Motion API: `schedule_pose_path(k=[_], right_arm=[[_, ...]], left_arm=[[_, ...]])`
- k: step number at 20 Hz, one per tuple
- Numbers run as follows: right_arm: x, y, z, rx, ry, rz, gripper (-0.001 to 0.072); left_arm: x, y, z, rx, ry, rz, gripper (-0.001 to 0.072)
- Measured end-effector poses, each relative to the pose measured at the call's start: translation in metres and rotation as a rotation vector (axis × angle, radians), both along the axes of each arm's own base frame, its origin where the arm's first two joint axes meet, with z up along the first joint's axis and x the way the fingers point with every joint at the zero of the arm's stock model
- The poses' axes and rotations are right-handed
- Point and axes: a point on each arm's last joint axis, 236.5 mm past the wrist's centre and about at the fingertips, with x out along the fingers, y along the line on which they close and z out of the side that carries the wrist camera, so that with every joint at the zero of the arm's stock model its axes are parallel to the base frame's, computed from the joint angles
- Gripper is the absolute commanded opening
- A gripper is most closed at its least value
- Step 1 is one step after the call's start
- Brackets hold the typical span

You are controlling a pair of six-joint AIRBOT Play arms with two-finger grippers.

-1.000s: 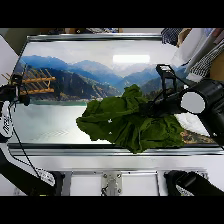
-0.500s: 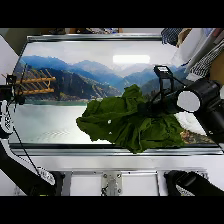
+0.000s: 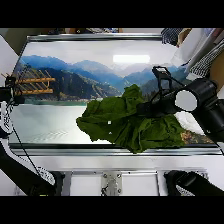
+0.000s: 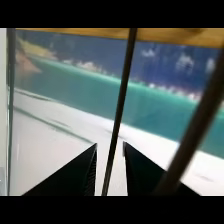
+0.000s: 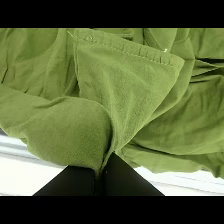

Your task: Fold the clothes and pants, and hang the long-sleeved shirts on hangers.

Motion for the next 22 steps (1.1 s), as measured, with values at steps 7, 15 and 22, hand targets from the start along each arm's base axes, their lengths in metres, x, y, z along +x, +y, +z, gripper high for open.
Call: schedule_pose_path(k=[7, 15, 22], right_arm=[[-0.003, 0.005, 0.000, 0.017, 0.011, 0.006, 0.0017], [-0.003, 0.005, 0.000, 0.019, 0.012, 0.007, 0.0018], [-0.003, 0.005, 0.000, 0.018, 0.011, 0.007, 0.0018]], left_arm=[[-0.001, 0.001, 0.003, 0.005, 0.002, 0.001, 0.0010], [0.006, -0.010, 0.039, 0.024, -0.027, -0.005, 0.0009], [0.024, -0.041, 0.117, 0.053, -0.148, -0.036, 0.0009]])
